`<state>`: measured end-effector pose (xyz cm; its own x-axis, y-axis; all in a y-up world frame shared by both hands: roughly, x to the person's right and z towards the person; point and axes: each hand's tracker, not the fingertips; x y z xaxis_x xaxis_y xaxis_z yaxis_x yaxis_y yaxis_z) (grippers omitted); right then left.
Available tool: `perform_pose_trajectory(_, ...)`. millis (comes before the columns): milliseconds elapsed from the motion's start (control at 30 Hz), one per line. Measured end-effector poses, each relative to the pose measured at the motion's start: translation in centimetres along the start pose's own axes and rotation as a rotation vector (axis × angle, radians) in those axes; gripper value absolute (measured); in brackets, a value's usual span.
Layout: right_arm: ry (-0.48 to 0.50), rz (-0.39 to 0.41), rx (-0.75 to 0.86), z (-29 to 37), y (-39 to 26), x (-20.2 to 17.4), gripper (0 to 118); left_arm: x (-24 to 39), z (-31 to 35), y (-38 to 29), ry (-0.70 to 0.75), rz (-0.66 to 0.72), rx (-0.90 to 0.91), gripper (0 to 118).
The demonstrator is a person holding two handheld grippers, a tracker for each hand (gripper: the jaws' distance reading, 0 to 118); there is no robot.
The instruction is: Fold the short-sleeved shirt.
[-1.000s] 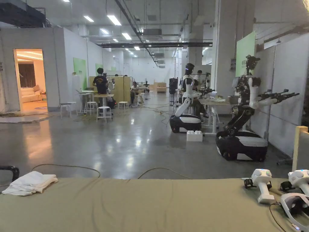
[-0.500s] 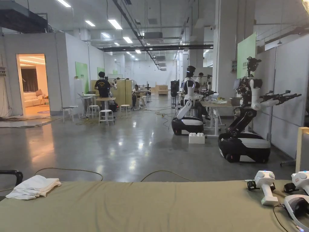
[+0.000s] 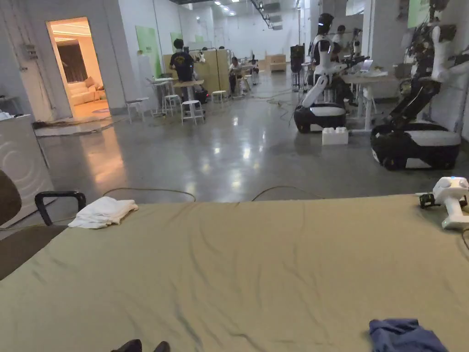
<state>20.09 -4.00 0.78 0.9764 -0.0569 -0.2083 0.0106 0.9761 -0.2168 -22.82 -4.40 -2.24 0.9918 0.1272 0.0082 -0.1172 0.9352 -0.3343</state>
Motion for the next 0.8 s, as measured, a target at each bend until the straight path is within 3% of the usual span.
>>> perform_pose_trajectory(33, -0.009, -0.008, -0.021, -0.2, -0.5, 0.2, 0, -1.6, -2.6, -0.8, -0.073, 0.067, -0.096, 85)
perform_pose_trajectory(67, -0.013, -0.02, -0.043, -0.4, -1.0, 0.6, 0, -3.1, -5.2, -1.7, -0.118, 0.137, -0.172, 91)
perform_pose_trajectory(267, -0.041, -0.145, -0.172, -2.0, -4.0, 3.2, 0, -9.2, -21.5, -6.9, 0.011, 0.302, -0.452, 91)
perform_pose_trajectory(400, -0.092, -0.175, -0.22, -2.4, -5.4, 4.6, 0, -10.5, -28.6, -9.7, 0.148, 0.27, -0.601, 88)
perform_pose_trajectory(433, -0.104, -0.173, -0.233, -2.4, -5.7, 4.9, 0, -10.5, -29.4, -10.1, 0.129, 0.276, -0.609, 85)
perform_pose_trajectory(500, -0.134, -0.173, -0.259, -2.4, -6.3, 5.4, 0, -10.3, -30.9, -11.0, 0.162, 0.275, -0.643, 57)
perform_pose_trajectory(667, -0.157, -0.181, -0.31, -3.3, -7.4, 6.6, 0, -8.6, -32.5, -12.0, 0.21, 0.174, -0.681, 53)
perform_pose_trajectory(800, -0.119, -0.205, -0.347, -6.3, -7.7, 7.5, 0, -7.4, -32.5, -11.8, 0.233, 0.076, -0.696, 31)
